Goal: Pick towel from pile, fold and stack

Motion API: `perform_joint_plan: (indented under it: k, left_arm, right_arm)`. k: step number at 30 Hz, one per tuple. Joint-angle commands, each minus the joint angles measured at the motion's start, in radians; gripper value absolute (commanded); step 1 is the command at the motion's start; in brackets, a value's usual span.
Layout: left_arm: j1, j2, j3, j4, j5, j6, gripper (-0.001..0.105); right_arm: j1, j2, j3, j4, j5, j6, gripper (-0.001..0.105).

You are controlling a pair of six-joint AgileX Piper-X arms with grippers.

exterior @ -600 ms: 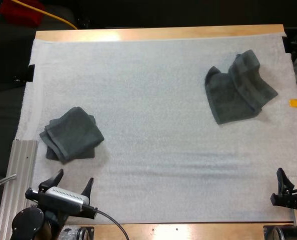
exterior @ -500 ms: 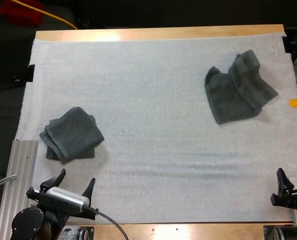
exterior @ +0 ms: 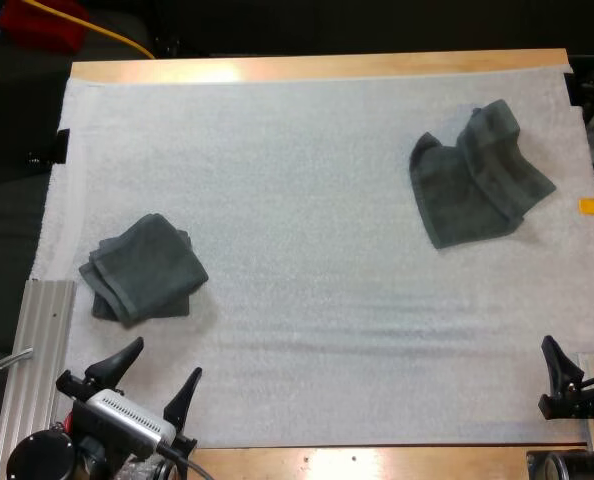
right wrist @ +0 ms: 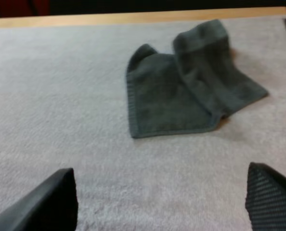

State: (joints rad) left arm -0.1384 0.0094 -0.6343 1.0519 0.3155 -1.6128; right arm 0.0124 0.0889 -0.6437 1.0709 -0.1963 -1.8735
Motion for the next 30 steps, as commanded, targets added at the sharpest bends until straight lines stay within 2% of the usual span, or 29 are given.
perform_joint_plan:
  k: [1,5,14,18,23,30]
  left_arm:
    - [-0.015,0.022,-0.013,-0.023,0.018,-0.005,0.069]
    - [-0.056,0.079,-0.038,-0.042,0.026,-0.005,0.069]
    - [-0.143,0.174,-0.088,-0.044,0.08,-0.001,0.069]
    - [-0.182,0.206,-0.104,-0.044,0.129,-0.001,0.069]
    - [-0.221,0.241,-0.107,-0.057,0.131,0.0,0.069]
    - [-0.225,0.272,-0.107,-0.074,0.131,0.0,0.069]
  right_arm:
    - [-0.004,0.025,-0.022,-0.013,-0.032,-0.034,0.07]
    - [0.002,0.089,-0.06,-0.013,-0.079,-0.085,0.07]
    - [0.023,0.231,-0.137,-0.013,-0.213,-0.094,0.07]
    - [0.029,0.302,-0.176,-0.017,-0.226,-0.109,0.07]
    - [0.029,0.401,-0.207,-0.049,-0.239,-0.114,0.07]
    - [0.029,0.539,-0.238,-0.14,-0.233,-0.114,0.07]
